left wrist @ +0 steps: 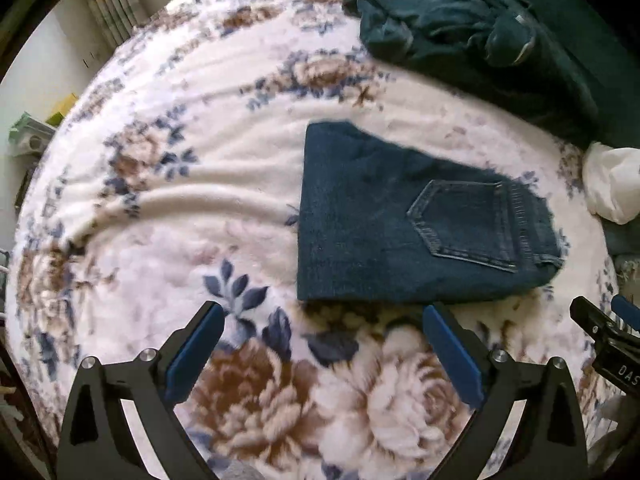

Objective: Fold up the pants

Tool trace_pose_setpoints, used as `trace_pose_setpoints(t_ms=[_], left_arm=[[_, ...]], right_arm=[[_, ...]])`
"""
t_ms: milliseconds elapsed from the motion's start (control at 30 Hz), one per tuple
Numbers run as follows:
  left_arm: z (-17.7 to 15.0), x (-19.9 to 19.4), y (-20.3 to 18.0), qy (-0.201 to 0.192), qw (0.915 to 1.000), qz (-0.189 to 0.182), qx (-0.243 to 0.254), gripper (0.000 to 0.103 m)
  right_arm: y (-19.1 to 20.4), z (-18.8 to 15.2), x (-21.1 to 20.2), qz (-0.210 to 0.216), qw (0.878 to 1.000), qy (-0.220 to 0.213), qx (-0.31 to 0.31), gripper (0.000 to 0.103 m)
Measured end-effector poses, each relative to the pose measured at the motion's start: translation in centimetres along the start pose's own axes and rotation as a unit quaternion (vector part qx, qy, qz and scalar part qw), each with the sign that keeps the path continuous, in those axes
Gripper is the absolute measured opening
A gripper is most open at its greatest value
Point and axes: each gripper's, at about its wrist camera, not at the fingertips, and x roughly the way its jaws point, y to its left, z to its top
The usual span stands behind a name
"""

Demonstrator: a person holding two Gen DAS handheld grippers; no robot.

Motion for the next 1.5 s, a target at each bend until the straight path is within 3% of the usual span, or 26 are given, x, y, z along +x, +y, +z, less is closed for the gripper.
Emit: trace_pose_setpoints(t_ms=[200,433,833,1233,1500], left_arm=[[-0.8,-9.2,-1.1,-0.035,0.9992,0.015,0.011,0.102],[-2.7,-20.5,-3.3,-0.077,0.997,-0.001,0.01,0.102],[-7.3,-36.4,-5.8,-0.128,0.9913,0.011,0.027,0.102],[-12.6,-47.2,-7.7,-0.164,0.9861,0.003,0.03,0.102],[-14.5,-51.3,-7.7,-0.197,0.9803,0.002,0.015,0.102]], right_arm=[[-1.2,-1.2,-10.3,-0.006,0.999,-0.031,-0.01,0.099],[-2.7,-3.1,-23.3,0.004,0.997,-0.076,-0.021,0.099],[-7.0,-7.6,-43.7,0.026,0.989,-0.144,-0.016,0.099],[-9.1,-14.1,-56.3,0.049,0.984,-0.167,-0.048,0.099],[-10.3,-16.6,-62.0,0.057,0.979,-0.192,-0.048,0.099]])
